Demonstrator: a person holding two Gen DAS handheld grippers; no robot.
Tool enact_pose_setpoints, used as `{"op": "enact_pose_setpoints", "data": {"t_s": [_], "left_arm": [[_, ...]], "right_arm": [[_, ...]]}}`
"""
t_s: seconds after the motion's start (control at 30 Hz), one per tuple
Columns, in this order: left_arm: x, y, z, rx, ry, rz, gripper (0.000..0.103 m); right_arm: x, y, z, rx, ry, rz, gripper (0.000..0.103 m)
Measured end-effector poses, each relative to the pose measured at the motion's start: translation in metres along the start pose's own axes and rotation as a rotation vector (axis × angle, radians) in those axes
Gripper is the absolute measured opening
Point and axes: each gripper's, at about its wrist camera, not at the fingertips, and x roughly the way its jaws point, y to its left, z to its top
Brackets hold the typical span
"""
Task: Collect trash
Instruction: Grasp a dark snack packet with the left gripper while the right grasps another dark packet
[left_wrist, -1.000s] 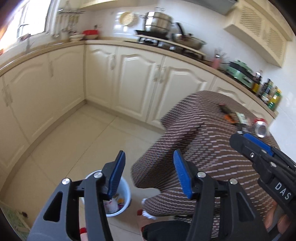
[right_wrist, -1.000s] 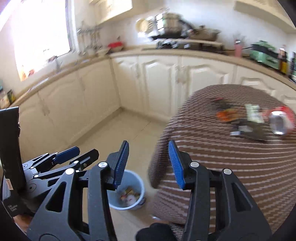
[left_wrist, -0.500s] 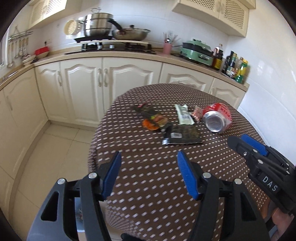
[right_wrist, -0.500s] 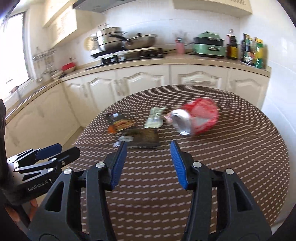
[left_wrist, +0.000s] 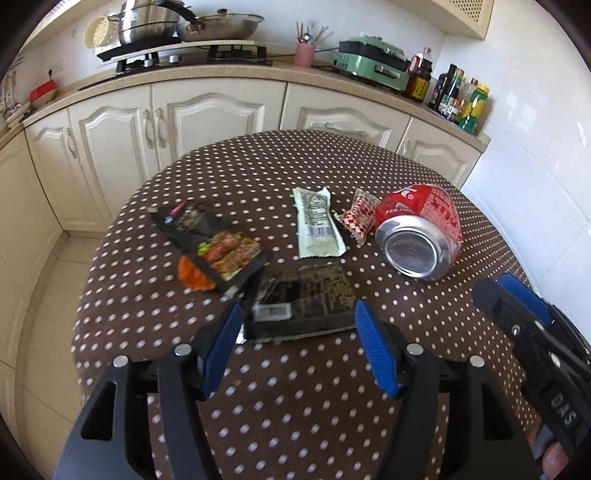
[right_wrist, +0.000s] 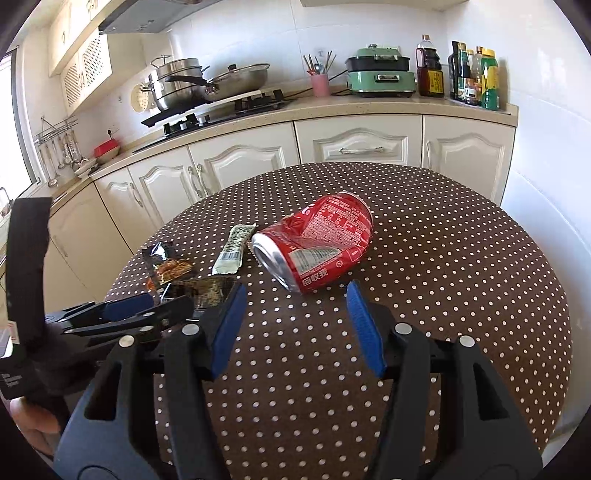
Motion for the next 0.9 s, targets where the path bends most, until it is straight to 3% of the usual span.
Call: {"op": "enact_pose_setpoints", "data": {"t_s": [0.07,0.1,0.17,0.2,0.37,0.57,0.7,0.8,0.83,0.87,0.9], "left_arm": [[0.007,-0.005,0.003,0.015,0.008,0.026,0.057],[0.010,-0.007,0.003,0.022,0.011,0.045,0.040],[0.010,-0.007,0.004,0.023,0.014,0.049,0.021],[0.011,-0.008,0.004,0.028,0.018,0.028,0.017],[0.007,-0.010,0.001,0.060,-0.005,0.019,0.001],[-0.011,-0.005,-0.012,0.059,-0.037,-0.044,0.000],[-0.022,0.001,-0.024,0.054,-0.040,-0.092,0.000],[-0.028,-0.004,-0.030,0.121,-0.063,-0.052,0.005],[-0.028,-0.004,-0.029,0.120,-0.061,-0.052,0.012],[-0.028,-0.004,-0.028,0.123,-0.059,-0.061,0.041],[-0.028,-0.005,-0.026,0.124,-0.073,-0.056,0.062]], "right_arm": [[0.002,-0.001,0.001,0.002,0.005,0.000,0.057],[0.004,-0.002,0.001,0.003,0.008,0.000,0.057],[0.006,-0.002,0.001,0.007,0.012,0.002,0.057],[0.007,-0.002,0.000,0.004,0.016,0.000,0.057],[0.010,0.002,-0.002,-0.002,0.028,0.005,0.057],[0.012,0.013,-0.004,-0.021,0.046,0.019,0.057],[0.010,0.019,-0.007,-0.023,0.052,0.022,0.058],[0.008,0.018,-0.009,-0.018,0.055,0.024,0.058],[0.008,0.019,-0.010,-0.015,0.055,0.024,0.058],[0.007,0.018,-0.010,-0.012,0.054,0.024,0.058],[0.006,0.018,-0.010,-0.008,0.053,0.026,0.058]]}}
